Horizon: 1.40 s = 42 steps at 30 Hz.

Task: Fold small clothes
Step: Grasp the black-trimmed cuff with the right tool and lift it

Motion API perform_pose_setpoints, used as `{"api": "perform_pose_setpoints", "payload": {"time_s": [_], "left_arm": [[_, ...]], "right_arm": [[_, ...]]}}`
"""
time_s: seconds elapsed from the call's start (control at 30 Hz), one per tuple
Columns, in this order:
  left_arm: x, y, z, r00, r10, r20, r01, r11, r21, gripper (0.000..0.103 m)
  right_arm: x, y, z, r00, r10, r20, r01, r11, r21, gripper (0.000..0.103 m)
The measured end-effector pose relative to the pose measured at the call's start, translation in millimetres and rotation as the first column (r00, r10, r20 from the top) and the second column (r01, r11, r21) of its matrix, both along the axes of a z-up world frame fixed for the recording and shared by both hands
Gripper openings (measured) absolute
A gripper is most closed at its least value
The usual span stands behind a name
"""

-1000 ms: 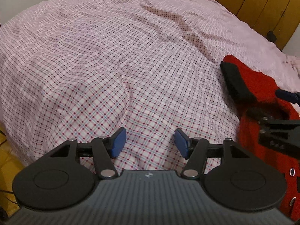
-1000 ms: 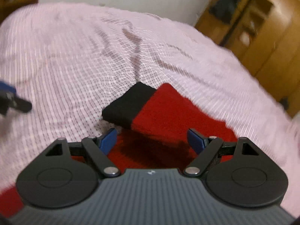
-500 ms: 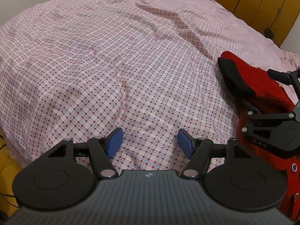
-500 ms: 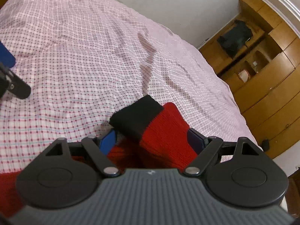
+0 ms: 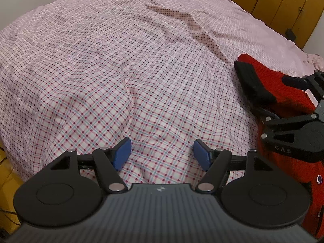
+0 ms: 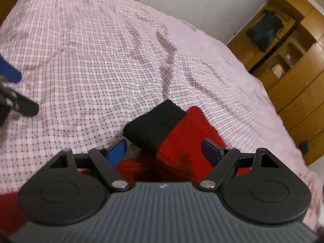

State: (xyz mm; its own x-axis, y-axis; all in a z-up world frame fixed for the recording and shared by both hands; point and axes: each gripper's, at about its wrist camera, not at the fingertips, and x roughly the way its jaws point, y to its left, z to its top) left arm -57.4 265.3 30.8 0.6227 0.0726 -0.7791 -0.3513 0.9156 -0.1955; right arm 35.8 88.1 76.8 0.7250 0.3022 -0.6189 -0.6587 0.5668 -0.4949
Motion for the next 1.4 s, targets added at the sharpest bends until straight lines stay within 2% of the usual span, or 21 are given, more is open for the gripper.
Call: {"api": "perform_pose_setpoints", "payload": {"time_s": [0.03, 0.1, 0.17, 0.2, 0.3, 0.5, 0.7, 0.93, 1.03, 1.13, 1.23, 1.4], "left_arm": [[-0.1, -0.6, -0.2, 1.000, -0.003, -0.001, 0.003, 1.000, 0.004, 0.074], [0.5, -1.9, -0.6, 1.000, -0.007, -0.004, 0.007, 1.000, 0.013, 0.075], [1.4, -3.0, -0.3, 1.000, -0.009, -0.009, 0.009, 1.000, 0.020, 0.075], [1.7, -3.4, -0.1, 1.000, -0.009, -0.010, 0.009, 1.000, 0.021, 0.075], [3.4, -5.0, -0.4, 1.000, -0.014, -0.012, 0.014, 0.999, 0.029, 0.075], [7.0, -7.9, -0.6, 1.000, -0.016, -0.018, 0.017, 0.999, 0.050, 0.075], [6.8, -15.7, 2.9, 1.000, -0.007, -0.001, 0.007, 0.995, 0.095, 0.075], [11.0, -25.8, 16.5, 0.999, -0.025, 0.041, 0.021, 0.994, 0.103, 0.075], [16.0, -34.8, 24.2, 0.998, -0.043, 0.053, 0.036, 0.992, 0.120, 0.075], [22.9, -45.8, 33.0, 0.996, -0.067, 0.064, 0.058, 0.990, 0.129, 0.075], [32.7, -59.1, 40.4, 0.992, -0.098, 0.074, 0.087, 0.986, 0.139, 0.075], [47.4, -87.2, 49.5, 0.983, -0.162, 0.089, 0.151, 0.981, 0.119, 0.075]], "right_arm": [[2.1, -0.5, 0.5, 1.000, -0.007, -0.017, 0.007, 1.000, 0.010, 0.062], [5.7, -3.0, 1.1, 0.999, -0.023, -0.036, 0.024, 0.999, 0.036, 0.039], [7.7, -8.3, 3.8, 0.998, -0.026, -0.061, 0.030, 0.996, 0.079, 0.032], [8.4, -11.1, 6.0, 0.997, -0.030, -0.071, 0.038, 0.994, 0.100, 0.026], [10.3, -16.2, 15.0, 0.996, -0.053, -0.074, 0.062, 0.990, 0.127, 0.015], [18.9, -38.1, 43.1, 0.989, -0.126, -0.080, 0.140, 0.967, 0.212, 0.014], [25.2, -78.5, 70.7, 0.971, -0.228, -0.076, 0.240, 0.911, 0.336, 0.014], [33.4, -143.9, 96.6, 0.918, -0.389, -0.073, 0.376, 0.798, 0.471, 0.013], [34.0, -174.9, 100.8, 0.888, -0.454, -0.074, 0.425, 0.746, 0.512, 0.014], [35.5, -202.6, 100.0, 0.861, -0.504, -0.069, 0.459, 0.711, 0.532, 0.013], [40.7, -233.7, 93.8, 0.829, -0.549, -0.104, 0.509, 0.663, 0.549, 0.013], [43.6, -279.7, 67.3, 0.770, -0.600, -0.217, 0.601, 0.570, 0.559, 0.013]]}}
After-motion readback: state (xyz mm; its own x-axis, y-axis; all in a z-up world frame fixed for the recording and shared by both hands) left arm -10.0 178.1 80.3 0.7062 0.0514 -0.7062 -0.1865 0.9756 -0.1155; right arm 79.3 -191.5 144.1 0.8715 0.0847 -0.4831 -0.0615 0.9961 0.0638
